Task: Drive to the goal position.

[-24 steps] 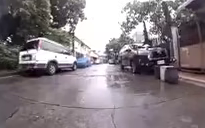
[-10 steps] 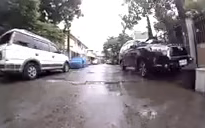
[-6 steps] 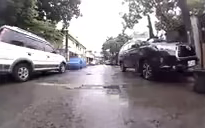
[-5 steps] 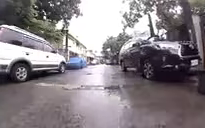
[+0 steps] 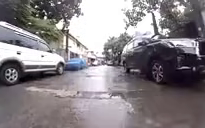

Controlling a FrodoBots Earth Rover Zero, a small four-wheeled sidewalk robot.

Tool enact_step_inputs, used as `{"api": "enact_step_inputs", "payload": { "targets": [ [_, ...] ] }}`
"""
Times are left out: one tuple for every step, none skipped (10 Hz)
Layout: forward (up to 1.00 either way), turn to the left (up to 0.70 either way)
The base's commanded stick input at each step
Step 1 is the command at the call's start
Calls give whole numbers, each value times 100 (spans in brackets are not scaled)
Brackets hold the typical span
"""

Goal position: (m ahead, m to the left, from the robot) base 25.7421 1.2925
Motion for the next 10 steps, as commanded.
{"api": "enact_step_inputs", "payload": {
  "targets": [
    [100, 15],
    [100, 0],
    [100, -3],
    [100, -25],
    [100, -4],
    [100, -16],
    [100, 7],
    [100, 27],
    [100, 27],
    [100, 0]
  ]
}}
